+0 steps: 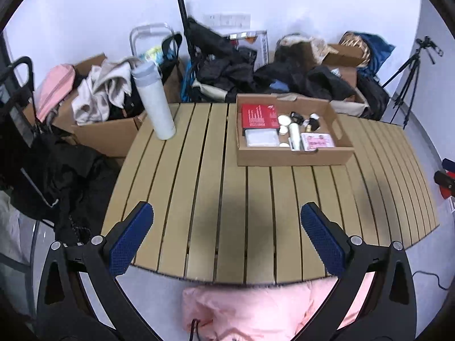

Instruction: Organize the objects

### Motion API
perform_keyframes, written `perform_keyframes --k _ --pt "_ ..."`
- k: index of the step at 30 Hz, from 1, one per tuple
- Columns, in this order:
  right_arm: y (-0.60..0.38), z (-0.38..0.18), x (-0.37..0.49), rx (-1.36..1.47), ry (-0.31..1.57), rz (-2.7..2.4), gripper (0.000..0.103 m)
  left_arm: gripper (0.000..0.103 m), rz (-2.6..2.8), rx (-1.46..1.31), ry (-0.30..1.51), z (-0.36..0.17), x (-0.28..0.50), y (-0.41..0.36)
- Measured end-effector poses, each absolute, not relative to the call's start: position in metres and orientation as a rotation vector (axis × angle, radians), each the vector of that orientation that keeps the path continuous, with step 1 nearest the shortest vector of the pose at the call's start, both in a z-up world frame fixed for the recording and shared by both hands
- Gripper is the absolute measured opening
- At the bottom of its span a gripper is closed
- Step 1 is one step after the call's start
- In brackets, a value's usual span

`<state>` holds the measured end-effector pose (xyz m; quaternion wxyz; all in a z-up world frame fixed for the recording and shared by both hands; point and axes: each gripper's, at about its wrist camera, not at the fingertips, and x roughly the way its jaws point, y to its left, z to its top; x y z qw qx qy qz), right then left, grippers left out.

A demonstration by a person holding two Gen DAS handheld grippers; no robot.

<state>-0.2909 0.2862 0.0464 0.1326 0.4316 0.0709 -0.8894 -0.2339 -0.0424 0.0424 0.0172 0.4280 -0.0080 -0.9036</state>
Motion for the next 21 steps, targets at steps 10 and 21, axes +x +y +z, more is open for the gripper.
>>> perform_keyframes --k 10,21 --pt "0.258 0.034 -0.121 1.096 0.04 -2.54 0.082 0.103 -2.819 1.199 -0.102 0.014 -0.064 -0.03" --pt "0.211 -0.014 0.01 1.1 0.092 -2.651 0.082 0.103 -2.945 0.917 -0.125 0.025 0.048 0.006"
